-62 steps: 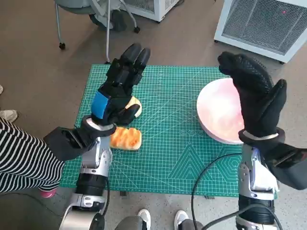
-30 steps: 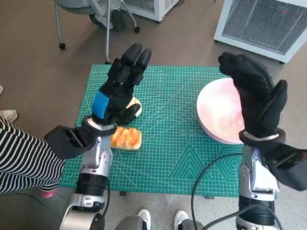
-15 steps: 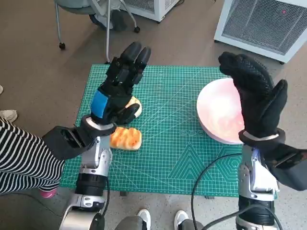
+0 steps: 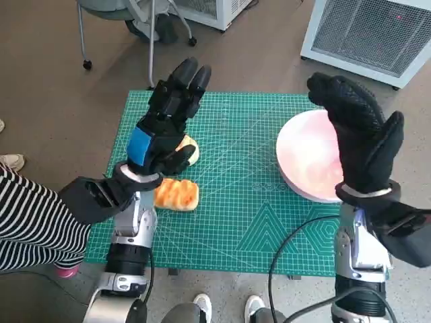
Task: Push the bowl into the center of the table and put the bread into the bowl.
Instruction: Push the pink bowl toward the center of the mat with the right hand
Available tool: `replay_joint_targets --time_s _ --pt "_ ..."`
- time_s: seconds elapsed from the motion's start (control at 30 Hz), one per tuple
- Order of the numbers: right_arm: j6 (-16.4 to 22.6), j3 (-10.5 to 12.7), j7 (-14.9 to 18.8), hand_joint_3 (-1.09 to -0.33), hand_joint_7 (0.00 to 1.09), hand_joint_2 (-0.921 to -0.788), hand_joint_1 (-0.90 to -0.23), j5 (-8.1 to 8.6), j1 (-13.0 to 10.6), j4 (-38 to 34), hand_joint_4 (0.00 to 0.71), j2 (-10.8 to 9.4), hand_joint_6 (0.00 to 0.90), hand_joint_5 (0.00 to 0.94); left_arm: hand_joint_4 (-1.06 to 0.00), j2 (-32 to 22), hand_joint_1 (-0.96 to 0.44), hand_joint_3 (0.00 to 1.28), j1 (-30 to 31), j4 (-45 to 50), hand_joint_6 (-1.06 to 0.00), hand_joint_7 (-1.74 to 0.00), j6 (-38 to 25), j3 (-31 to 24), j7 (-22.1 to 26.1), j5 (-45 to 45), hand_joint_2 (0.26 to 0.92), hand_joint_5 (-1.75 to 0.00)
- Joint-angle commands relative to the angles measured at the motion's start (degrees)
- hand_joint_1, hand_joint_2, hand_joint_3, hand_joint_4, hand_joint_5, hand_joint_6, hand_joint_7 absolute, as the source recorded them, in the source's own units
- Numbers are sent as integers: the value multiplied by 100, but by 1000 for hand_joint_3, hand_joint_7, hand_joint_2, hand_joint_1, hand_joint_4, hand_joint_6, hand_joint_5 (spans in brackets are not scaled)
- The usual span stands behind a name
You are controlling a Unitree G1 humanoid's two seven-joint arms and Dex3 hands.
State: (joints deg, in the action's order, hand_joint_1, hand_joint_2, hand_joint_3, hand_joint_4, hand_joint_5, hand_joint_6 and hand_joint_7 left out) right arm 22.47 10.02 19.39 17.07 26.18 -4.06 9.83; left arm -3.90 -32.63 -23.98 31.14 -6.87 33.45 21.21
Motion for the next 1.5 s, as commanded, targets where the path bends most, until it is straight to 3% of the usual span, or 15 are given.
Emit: replay_joint_targets --time_s 0.03,0.23,0.47,0.8,0.97,1.17,1.5 --pt "196 463 -9 -706 340 -921 -731 45 -74 -260 147 407 100 0 -58 -3 -771 390 -25 2 1 -356 -62 -81 45 152 921 -6" --pt "510 946 -210 -788 331 -921 -714 -37 53 -793 101 800 50 0 -62 -4 -773 359 -34 -55 1 -375 -67 -137 100 221 921 -6" --pt "759 1406 -354 -806 327 -921 -716 55 327 -1887 69 1224 20 1 -66 13 -759 354 -66 -152 1 -383 0 -182 116 208 921 -7" --pt "1105 1781 -408 -807 324 -921 -708 121 818 -3907 75 1606 17 5 -68 15 -751 356 -106 -291 1 -379 186 -215 95 110 921 -6" --pt "1151 1852 -423 -823 326 -921 -674 126 1039 -4787 83 1696 28 8 -72 2 -755 362 -115 -331 1 -377 257 -219 69 72 921 -7" --pt "941 1930 -489 -838 324 -921 -652 162 1249 -5649 89 1742 32 9 -73 -27 -754 377 -111 -347 1 -371 317 -222 51 38 921 -7" --pt "495 1990 -536 -836 316 -921 -658 196 1436 -6361 99 1717 35 9 -55 -124 -750 396 -87 -360 1 -326 354 -242 88 50 921 0"
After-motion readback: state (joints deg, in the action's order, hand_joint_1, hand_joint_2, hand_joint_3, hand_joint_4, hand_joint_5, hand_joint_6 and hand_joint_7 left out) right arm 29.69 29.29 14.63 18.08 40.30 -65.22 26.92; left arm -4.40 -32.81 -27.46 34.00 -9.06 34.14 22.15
